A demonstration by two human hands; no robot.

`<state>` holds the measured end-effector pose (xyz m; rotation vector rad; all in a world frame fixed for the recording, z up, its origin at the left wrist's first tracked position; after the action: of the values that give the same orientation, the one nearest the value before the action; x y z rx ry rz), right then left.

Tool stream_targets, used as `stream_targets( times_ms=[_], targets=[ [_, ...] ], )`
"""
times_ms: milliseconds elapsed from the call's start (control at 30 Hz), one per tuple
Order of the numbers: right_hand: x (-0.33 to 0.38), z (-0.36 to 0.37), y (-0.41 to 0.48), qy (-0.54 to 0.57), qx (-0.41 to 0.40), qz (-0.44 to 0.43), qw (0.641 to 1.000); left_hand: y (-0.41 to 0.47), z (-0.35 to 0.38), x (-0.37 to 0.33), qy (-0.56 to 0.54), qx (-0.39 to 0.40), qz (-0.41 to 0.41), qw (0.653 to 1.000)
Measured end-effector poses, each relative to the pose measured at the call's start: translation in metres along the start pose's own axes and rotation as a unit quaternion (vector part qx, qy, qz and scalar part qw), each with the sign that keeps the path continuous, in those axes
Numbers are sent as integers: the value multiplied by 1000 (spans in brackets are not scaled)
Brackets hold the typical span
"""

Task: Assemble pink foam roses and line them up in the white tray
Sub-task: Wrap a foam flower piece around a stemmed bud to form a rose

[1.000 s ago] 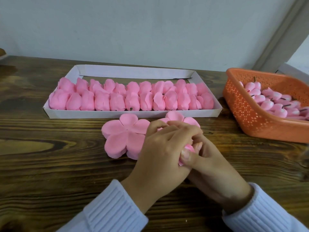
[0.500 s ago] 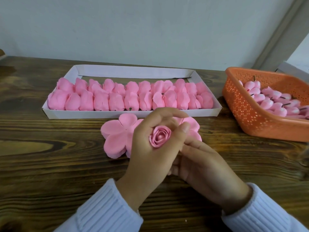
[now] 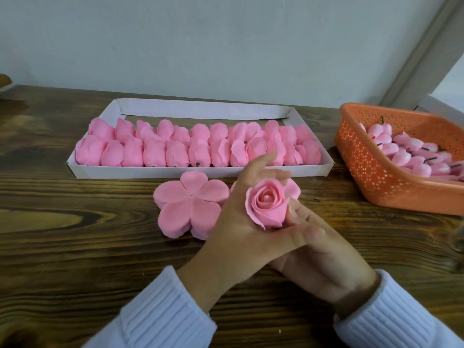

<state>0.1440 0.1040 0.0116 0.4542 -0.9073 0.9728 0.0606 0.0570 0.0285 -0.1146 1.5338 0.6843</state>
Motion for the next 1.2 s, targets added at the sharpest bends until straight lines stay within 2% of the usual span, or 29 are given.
stream_targets(
  times_ms=[200,267,333,433,567,833,1067,1167,1200],
  targets=[
    [-7,-10,0,-34,-52,7,998,1,-2,-3,-8,4,33,999],
    [-7,-12,2,-59,-74,-25,995,1,-4,-4,-14,-10,46,999],
    [0,-17,1,-96,-139,-125,978,2,-6,-6,-20,-27,64,997],
    [17,-27,-8,-195,-248,-308,898,3,-7,-8,-5,-47,90,995],
    [24,-17,-15,-270,-207,-414,844,4,-7,-6,34,-97,80,992],
    [21,-5,-17,-349,-137,-416,829,6,-6,10,16,-84,9,996],
    [22,4,-23,-430,-130,-474,757,4,-5,11,17,-39,2,999],
    [24,6,-25,-425,-141,-480,754,2,-6,7,49,-24,23,998],
    [24,5,-25,-439,-147,-490,739,2,-5,6,59,-24,37,997]
  ],
)
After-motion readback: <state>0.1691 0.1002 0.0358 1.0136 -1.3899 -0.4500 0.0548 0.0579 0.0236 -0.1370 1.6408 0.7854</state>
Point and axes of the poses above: each hand's wrist, its own y-axis towards the middle knuckle, its own z-axis out of the palm, x = y × z, the point moved 4 cm from there along y, towards the middle knuckle, and after that the axes turned 11 degrees about -x, right-handed, at the moved point
